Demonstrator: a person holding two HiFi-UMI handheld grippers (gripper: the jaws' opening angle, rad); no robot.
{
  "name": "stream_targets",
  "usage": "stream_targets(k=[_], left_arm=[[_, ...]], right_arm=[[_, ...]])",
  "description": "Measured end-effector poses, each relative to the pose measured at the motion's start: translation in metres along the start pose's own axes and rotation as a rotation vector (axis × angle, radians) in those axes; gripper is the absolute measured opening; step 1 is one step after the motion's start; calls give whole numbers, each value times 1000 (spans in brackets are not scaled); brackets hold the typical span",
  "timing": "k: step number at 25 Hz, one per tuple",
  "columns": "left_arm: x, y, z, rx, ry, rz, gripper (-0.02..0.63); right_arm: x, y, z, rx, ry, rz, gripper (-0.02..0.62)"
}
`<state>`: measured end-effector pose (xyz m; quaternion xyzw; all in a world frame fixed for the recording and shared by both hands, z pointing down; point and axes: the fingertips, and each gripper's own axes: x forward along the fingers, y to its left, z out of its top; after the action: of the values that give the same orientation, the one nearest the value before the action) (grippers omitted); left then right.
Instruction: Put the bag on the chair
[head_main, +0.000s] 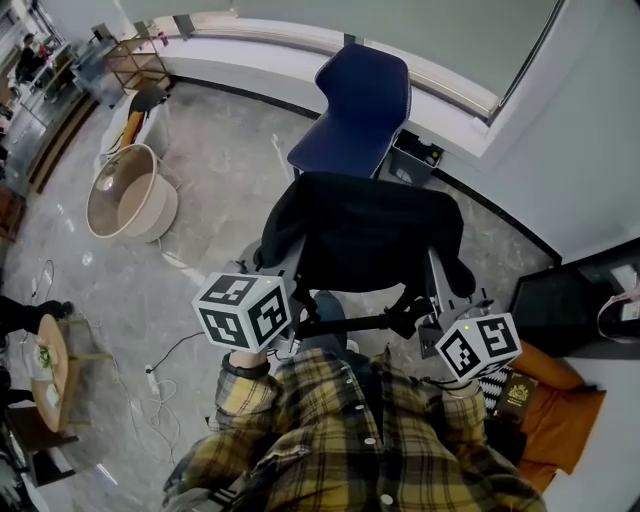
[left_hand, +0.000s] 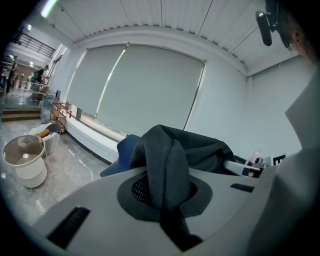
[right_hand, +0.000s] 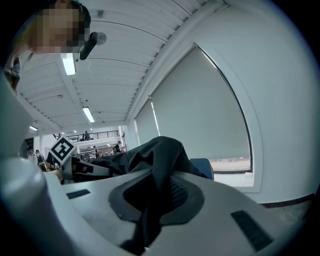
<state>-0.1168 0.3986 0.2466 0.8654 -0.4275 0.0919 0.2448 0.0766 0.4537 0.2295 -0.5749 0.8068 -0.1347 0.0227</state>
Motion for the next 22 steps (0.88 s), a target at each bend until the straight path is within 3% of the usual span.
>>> stream_targets(k=[14,22], left_arm=[[124,98,90,21,38,-27,38],[167,148,127,32,37,-56,38]], right_arm=[[165,-47,29,24,14,-48,35],[236,-54,37,18,10,-76,35]])
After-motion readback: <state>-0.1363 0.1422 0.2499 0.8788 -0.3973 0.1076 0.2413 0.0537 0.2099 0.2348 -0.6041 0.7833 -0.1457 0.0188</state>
